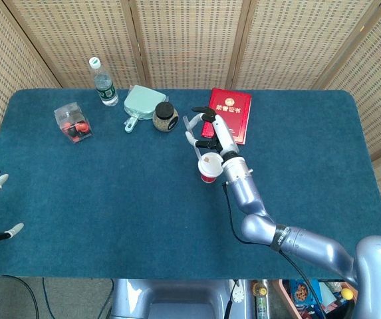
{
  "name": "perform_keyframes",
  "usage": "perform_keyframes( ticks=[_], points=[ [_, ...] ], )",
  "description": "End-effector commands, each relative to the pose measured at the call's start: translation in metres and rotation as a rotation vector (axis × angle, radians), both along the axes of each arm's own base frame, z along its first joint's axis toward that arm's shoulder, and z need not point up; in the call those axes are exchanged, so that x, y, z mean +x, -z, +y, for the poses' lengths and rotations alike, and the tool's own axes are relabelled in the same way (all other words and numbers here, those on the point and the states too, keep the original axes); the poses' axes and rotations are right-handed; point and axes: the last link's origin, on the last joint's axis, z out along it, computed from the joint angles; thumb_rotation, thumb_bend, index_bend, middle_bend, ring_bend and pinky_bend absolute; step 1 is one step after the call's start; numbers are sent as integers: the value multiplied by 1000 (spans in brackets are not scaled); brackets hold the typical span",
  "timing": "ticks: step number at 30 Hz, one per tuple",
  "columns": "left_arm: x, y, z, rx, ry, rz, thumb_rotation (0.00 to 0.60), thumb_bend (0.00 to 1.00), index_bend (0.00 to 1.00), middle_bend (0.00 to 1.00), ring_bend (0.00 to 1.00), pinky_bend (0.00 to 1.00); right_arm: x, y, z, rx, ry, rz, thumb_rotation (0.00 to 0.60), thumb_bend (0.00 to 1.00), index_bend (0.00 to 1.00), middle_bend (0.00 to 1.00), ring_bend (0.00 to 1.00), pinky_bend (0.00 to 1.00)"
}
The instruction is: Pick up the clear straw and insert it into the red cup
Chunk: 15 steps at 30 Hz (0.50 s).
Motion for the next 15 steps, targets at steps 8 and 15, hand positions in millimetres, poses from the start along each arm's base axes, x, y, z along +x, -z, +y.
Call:
perform_keyframes(
  ticks=[8,15],
  points=[
    [-1,-1,1,3,-5,0,600,106,0,0,0,0,-6,8,-1,8,9,10,600,457,723,241,0,0],
    [-2,0,1,-1,-7,-1,600,105,0,0,0,0,-9,14,0,18,11,11,600,456,723,242,0,0]
  ],
)
